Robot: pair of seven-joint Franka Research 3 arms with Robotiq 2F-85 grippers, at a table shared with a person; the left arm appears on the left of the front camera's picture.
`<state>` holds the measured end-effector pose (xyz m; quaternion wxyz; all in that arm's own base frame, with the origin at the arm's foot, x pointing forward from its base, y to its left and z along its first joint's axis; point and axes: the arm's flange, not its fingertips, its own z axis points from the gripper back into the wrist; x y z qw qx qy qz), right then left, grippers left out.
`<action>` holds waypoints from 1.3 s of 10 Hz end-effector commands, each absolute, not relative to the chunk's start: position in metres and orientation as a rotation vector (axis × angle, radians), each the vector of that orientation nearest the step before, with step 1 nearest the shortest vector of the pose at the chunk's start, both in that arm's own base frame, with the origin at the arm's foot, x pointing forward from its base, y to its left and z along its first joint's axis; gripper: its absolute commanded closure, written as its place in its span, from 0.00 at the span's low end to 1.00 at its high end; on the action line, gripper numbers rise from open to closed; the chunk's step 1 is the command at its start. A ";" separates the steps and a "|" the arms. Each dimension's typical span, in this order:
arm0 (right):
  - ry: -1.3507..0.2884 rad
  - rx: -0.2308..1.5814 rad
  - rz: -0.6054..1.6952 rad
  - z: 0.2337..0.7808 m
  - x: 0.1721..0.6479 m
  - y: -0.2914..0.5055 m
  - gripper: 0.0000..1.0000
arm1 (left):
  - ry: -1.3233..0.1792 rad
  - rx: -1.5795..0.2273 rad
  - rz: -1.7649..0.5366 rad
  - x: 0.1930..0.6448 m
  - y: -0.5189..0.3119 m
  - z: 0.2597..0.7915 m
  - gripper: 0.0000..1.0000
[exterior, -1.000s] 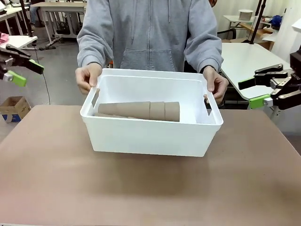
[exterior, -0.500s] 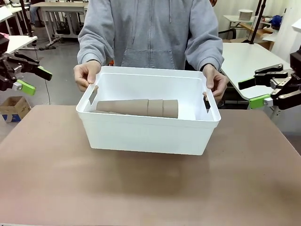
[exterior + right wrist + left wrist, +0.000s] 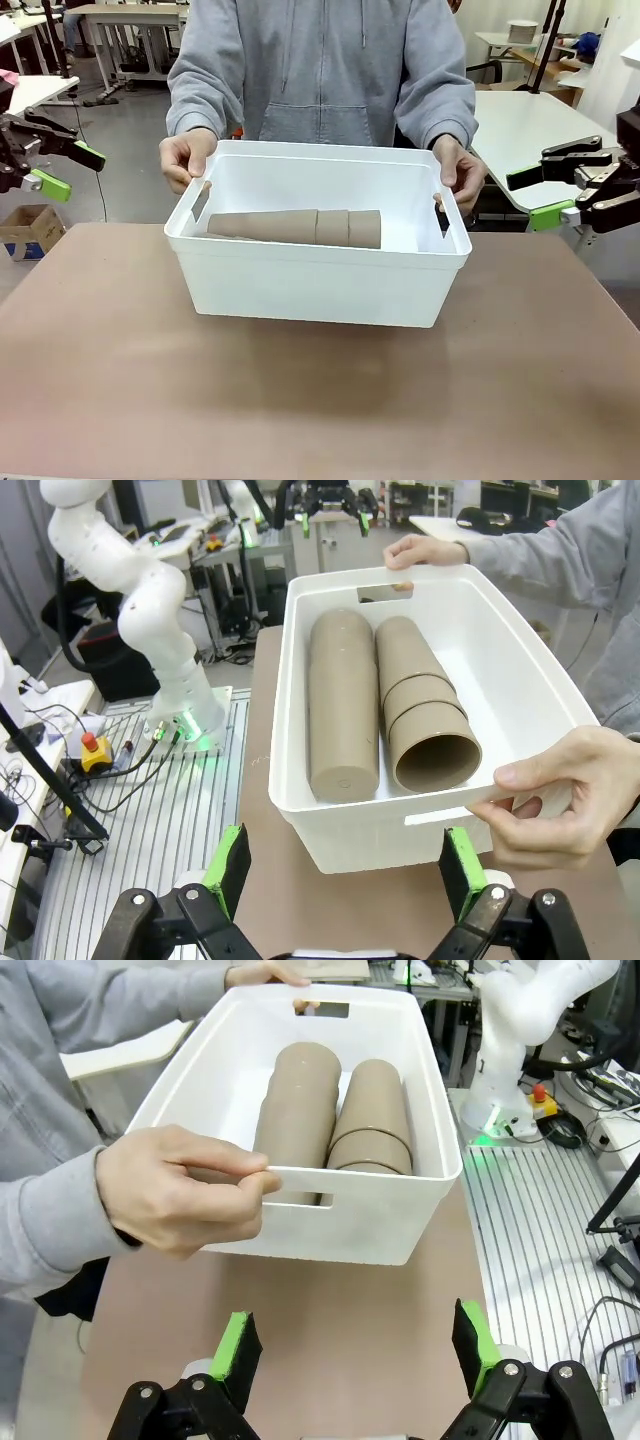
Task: Stack the cups and store them in the basket.
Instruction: Place the stack of Reusable plastic cups into the Pantry Basket.
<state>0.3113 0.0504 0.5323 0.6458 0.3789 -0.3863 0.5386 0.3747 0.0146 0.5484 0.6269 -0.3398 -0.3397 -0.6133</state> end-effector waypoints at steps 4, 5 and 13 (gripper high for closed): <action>-0.913 0.876 1.227 0.534 0.312 0.052 0.00 | -0.775 -0.786 -1.421 0.375 0.017 0.551 0.00; -0.913 0.876 1.227 0.534 0.312 0.052 0.00 | -0.775 -0.786 -1.421 0.375 0.017 0.551 0.00; -0.913 0.876 1.227 0.534 0.312 0.052 0.00 | -0.775 -0.786 -1.421 0.375 0.017 0.551 0.00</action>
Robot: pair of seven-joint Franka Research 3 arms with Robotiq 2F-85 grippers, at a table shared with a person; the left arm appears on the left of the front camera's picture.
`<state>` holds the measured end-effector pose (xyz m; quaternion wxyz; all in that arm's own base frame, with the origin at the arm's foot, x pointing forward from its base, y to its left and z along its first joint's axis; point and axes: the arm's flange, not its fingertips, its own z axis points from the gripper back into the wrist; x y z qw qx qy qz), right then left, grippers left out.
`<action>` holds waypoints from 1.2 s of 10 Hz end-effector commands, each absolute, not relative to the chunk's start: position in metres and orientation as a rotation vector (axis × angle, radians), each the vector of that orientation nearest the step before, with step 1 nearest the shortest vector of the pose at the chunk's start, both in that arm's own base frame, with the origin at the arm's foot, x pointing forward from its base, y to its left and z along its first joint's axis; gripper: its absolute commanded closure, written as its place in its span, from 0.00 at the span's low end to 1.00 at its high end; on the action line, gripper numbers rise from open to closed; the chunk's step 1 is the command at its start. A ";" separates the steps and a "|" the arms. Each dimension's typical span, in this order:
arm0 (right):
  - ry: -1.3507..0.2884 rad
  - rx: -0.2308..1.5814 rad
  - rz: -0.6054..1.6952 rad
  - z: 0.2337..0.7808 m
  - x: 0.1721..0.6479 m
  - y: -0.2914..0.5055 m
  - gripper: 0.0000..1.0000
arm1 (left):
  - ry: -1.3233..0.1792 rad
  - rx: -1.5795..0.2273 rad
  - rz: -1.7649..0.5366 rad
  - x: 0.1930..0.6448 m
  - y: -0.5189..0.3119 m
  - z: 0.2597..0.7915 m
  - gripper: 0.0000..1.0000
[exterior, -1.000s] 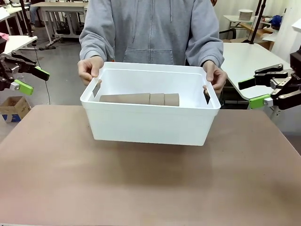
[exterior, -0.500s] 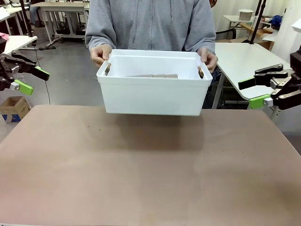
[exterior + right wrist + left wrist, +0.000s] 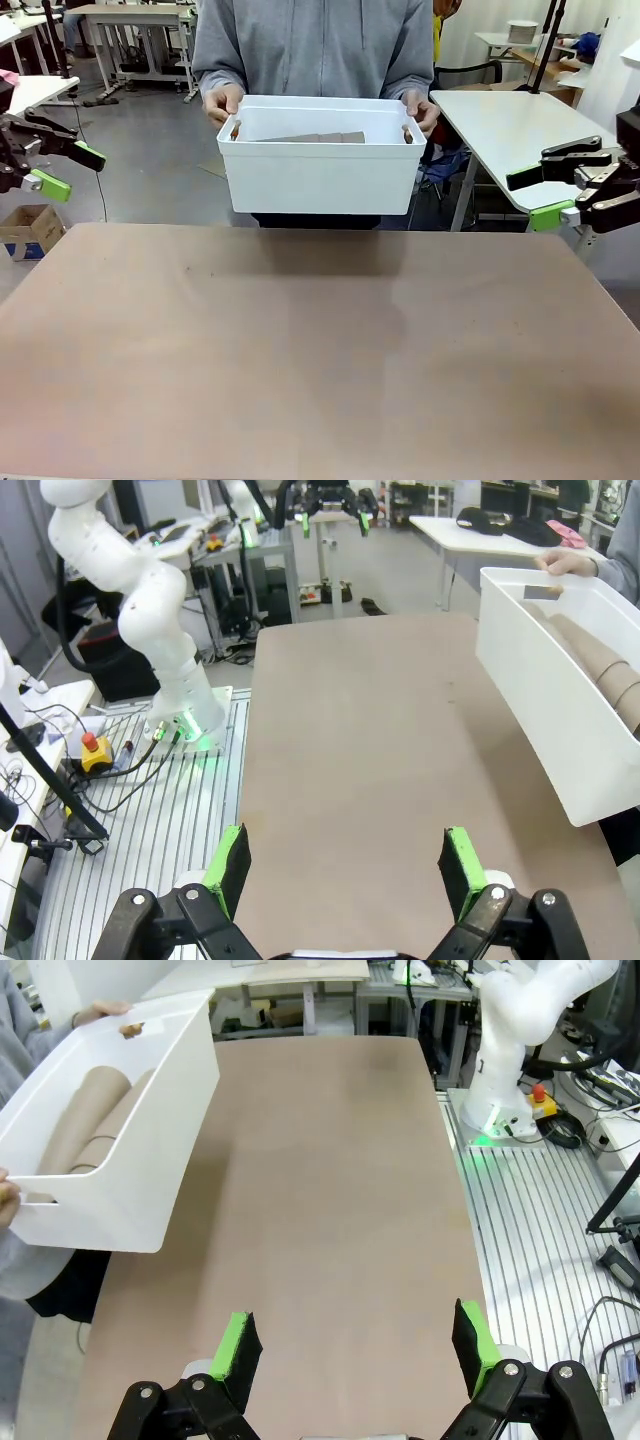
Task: Stack the cups and store them in the basket.
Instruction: Place the stack of Reusable plastic cups into the Pantry Basket.
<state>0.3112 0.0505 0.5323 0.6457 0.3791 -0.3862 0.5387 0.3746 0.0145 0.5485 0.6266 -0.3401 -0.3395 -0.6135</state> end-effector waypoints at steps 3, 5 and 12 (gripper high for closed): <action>-0.913 0.876 1.227 0.534 0.312 0.052 0.00 | -0.775 -0.786 -1.421 0.375 0.017 0.551 0.00; -0.913 0.876 1.227 0.534 0.312 0.052 0.00 | -0.775 -0.786 -1.421 0.375 0.017 0.551 0.00; -0.913 0.876 1.227 0.534 0.312 0.052 0.00 | -0.775 -0.786 -1.421 0.375 0.017 0.551 0.00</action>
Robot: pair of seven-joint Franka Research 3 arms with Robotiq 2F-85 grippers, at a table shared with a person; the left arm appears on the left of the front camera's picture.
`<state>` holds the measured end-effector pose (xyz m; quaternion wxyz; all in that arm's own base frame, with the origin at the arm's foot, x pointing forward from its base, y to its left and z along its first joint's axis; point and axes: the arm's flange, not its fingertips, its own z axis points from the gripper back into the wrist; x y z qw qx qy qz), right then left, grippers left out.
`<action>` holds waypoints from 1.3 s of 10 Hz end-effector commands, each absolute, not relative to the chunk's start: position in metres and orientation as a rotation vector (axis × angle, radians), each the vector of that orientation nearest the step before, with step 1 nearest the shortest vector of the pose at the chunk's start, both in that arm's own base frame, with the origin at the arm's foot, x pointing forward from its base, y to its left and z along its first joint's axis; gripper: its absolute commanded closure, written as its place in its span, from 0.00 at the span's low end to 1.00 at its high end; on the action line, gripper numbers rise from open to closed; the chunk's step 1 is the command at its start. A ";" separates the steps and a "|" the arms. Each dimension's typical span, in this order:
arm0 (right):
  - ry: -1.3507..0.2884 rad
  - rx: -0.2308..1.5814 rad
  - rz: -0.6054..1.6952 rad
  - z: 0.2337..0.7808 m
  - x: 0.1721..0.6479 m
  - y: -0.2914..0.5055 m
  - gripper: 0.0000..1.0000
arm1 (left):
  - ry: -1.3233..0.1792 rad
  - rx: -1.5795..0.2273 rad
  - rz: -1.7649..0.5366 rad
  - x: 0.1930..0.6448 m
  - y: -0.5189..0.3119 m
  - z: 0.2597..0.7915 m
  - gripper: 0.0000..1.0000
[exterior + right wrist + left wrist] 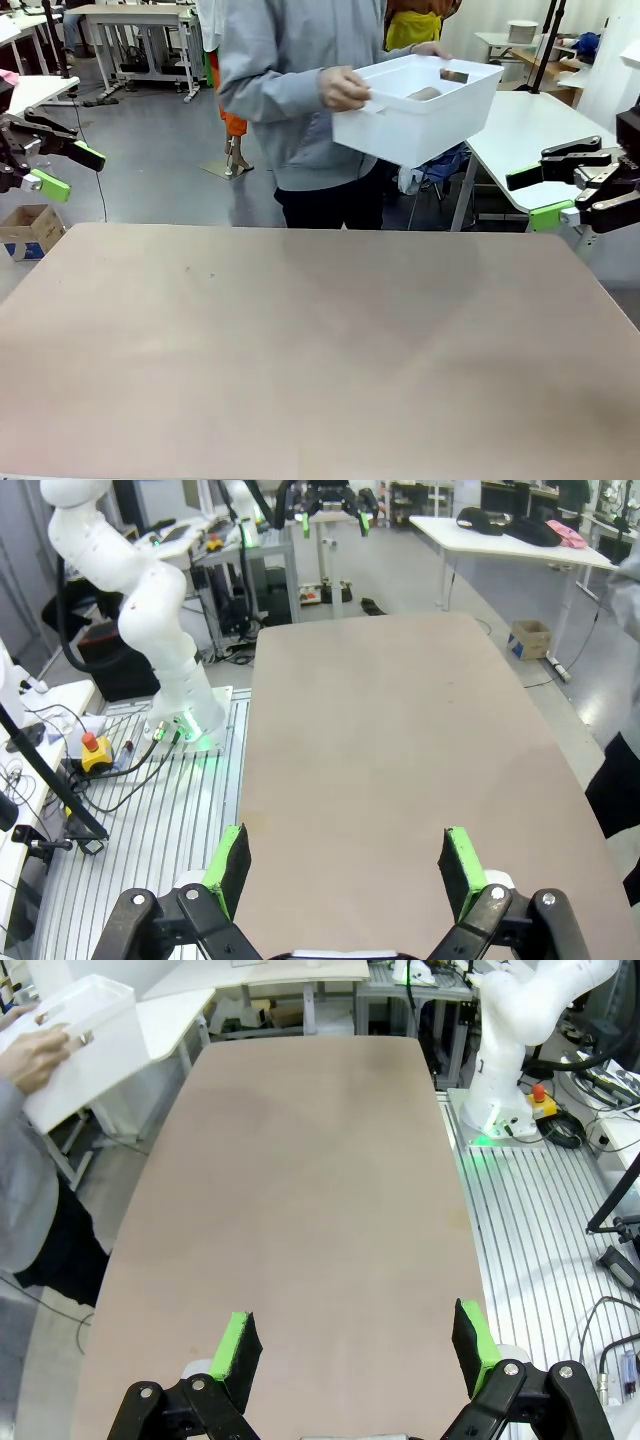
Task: Stack the cups and store them in the basket.
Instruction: Place the stack of Reusable plastic cups into the Pantry Basket.
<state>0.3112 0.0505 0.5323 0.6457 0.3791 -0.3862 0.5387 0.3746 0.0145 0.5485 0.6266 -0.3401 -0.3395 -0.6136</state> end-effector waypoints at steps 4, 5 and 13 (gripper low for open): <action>-0.913 0.876 1.227 0.534 0.312 0.052 0.00 | -0.775 -0.786 -1.421 0.375 0.017 0.551 0.00; -0.913 0.876 1.227 0.534 0.312 0.052 0.00 | -0.775 -0.786 -1.421 0.375 0.017 0.551 0.00; -0.913 0.876 1.227 0.534 0.312 0.052 0.00 | -0.775 -0.786 -1.421 0.375 0.017 0.551 0.00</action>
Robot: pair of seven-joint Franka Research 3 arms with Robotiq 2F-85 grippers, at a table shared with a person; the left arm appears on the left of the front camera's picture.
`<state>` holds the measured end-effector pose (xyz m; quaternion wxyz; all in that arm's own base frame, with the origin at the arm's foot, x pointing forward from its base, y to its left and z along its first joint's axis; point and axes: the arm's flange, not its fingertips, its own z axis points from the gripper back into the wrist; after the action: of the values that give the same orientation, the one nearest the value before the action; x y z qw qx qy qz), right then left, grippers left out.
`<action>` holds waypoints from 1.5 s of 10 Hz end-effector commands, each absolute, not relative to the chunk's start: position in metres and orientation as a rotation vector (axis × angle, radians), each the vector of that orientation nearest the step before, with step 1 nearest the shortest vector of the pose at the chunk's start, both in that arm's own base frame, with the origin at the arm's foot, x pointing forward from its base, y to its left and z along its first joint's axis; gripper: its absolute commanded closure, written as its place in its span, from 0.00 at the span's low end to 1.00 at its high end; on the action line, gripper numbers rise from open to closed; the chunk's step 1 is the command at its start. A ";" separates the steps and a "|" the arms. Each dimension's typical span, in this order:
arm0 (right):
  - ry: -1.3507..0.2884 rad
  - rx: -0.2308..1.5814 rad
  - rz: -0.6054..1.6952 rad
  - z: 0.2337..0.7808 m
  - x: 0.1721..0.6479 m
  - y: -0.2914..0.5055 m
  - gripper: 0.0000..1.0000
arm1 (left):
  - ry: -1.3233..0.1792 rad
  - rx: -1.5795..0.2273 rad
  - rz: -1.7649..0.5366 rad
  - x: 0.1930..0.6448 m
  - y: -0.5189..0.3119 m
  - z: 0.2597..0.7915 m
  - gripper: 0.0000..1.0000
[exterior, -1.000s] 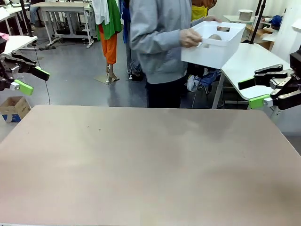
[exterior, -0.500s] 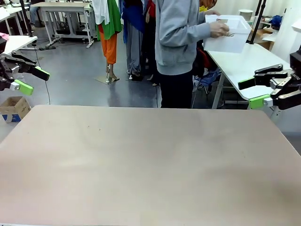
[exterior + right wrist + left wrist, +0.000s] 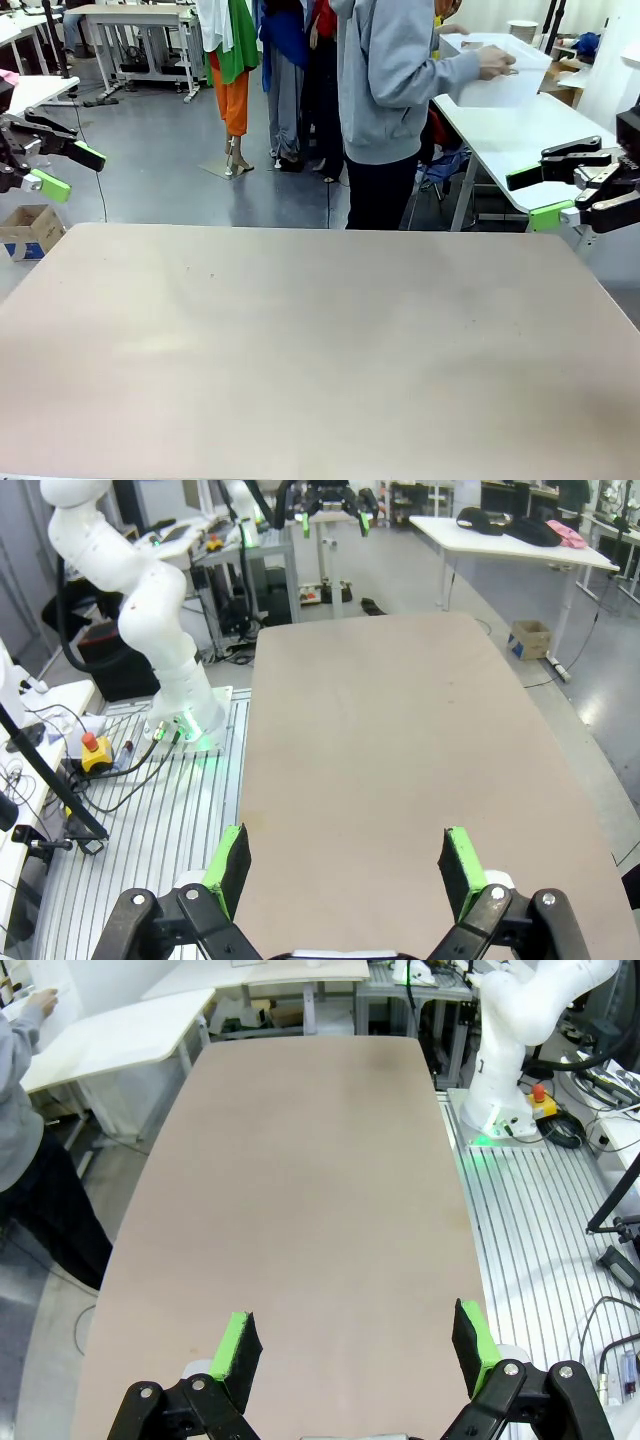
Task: Stack the cups and store them in the basket.
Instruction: Place the stack of Reusable plastic cups into the Pantry Basket.
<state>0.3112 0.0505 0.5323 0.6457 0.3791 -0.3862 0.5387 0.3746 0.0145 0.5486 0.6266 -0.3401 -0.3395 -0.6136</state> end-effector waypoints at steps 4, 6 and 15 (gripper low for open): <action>-0.913 0.876 1.227 0.534 0.312 0.052 0.00 | -0.775 -0.786 -1.421 0.375 0.017 0.551 0.00; -0.913 0.876 1.227 0.534 0.312 0.052 0.00 | -0.775 -0.786 -1.421 0.375 0.017 0.551 0.00; -0.913 0.876 1.227 0.534 0.312 0.052 0.00 | -0.775 -0.786 -1.421 0.375 0.017 0.551 0.00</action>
<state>0.3112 0.0505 0.5323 0.6457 0.3791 -0.3862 0.5387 0.3746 0.0145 0.5486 0.6266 -0.3401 -0.3396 -0.6136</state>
